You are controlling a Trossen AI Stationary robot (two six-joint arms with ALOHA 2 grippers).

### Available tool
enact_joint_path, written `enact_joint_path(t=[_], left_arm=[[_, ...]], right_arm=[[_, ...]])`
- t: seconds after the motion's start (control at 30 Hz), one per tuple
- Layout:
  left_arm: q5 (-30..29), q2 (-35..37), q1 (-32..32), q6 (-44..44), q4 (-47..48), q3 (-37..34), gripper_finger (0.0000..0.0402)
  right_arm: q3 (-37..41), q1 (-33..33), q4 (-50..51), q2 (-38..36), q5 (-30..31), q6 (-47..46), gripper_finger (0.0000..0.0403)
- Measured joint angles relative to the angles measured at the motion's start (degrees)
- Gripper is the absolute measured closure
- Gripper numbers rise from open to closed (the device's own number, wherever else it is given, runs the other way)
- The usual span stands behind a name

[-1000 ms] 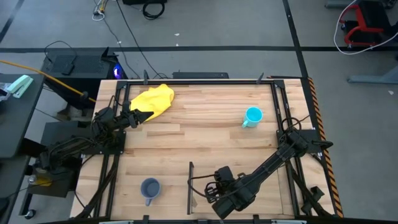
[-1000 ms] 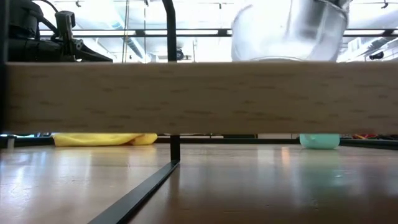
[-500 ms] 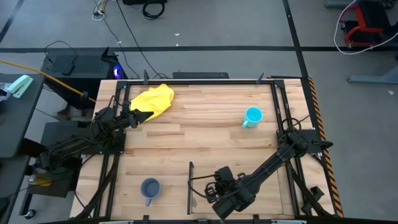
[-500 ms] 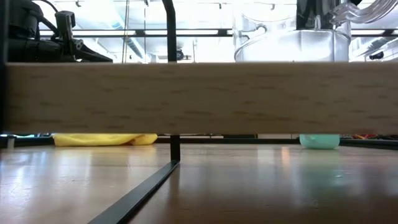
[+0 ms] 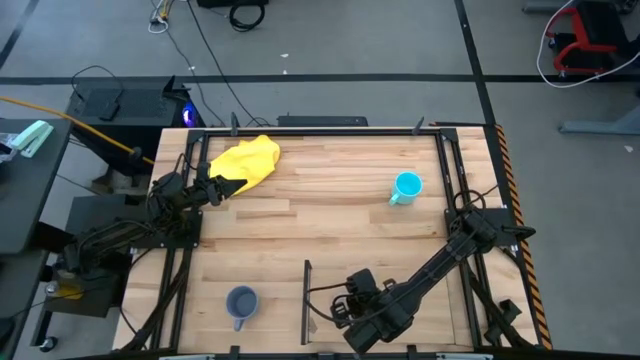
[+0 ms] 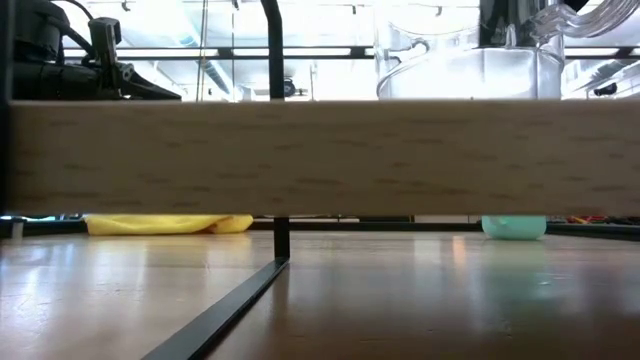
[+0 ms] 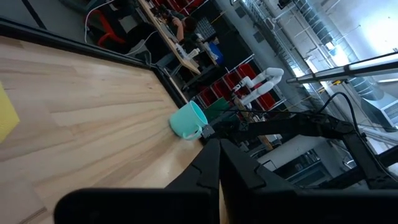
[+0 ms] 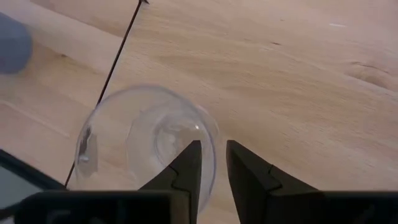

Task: Stack small to large cups/mugs on shelf
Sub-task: Put the transparent mug on the shelf

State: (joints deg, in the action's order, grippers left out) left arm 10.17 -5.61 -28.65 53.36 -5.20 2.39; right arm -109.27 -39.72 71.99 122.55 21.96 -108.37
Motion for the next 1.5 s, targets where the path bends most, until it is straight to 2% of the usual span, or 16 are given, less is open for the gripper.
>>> enact_joint_path(t=[0.23,0.53,0.73,0.87,1.0,1.23,1.5], left_arm=[[-0.01,0.00,0.00,0.00,0.01,0.00,0.0375],[-0.01,0.01,-0.01,0.00,0.38,0.00,0.0387],[0.00,0.01,0.01,0.04,0.38,0.00,0.0389],[-0.01,0.01,-0.01,0.32,0.40,0.00,0.0382],[0.00,0.01,-0.01,0.42,0.40,0.00,0.0379],[-0.02,0.01,-0.01,0.46,0.38,0.00,0.0390],[-0.02,0.01,-0.01,0.46,0.37,0.00,0.0381]], right_arm=[[0.04,-1.03,1.96,-0.92,0.56,-1.10,0.0320],[0.04,-1.35,5.32,-5.22,3.17,1.23,0.0320],[0.04,-5.30,8.82,-9.72,2.30,2.18,0.0324],[0.02,-11.25,8.31,-10.48,2.86,-2.26,0.0351],[-0.02,-14.88,6.39,-7.09,5.20,-4.25,0.0394],[0.02,-12.50,-0.86,-1.55,8.02,3.92,0.0398],[0.02,-9.34,-5.98,-0.95,8.22,14.40,0.0400]])
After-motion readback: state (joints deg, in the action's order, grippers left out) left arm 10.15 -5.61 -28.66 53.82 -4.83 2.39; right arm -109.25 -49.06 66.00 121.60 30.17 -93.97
